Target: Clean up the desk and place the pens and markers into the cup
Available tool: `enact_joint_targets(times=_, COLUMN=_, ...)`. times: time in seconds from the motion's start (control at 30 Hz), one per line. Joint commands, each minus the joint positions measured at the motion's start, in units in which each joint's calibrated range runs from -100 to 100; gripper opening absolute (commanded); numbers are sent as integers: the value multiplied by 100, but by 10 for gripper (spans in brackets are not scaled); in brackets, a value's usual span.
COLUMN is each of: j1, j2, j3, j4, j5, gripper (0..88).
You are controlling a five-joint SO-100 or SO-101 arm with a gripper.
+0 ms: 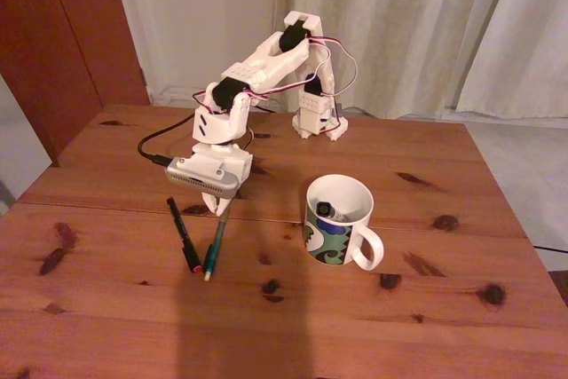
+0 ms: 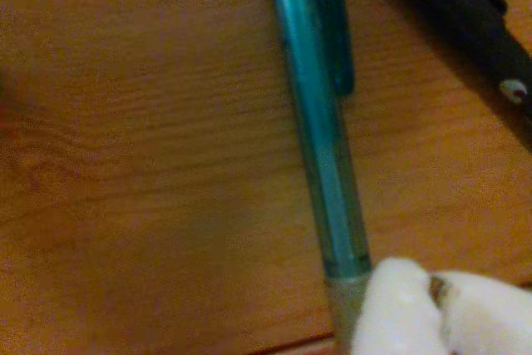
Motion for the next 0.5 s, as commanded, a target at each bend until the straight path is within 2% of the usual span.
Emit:
enact_joint_targets(times=0.0, j1=-52, j2=-79, j3=-37, j4=-60, j5=-22, gripper=7)
enact_joint_targets(times=0.47, j1=-245, j2=-79, j3=-37, j4=-60, j5=407, gripper=11)
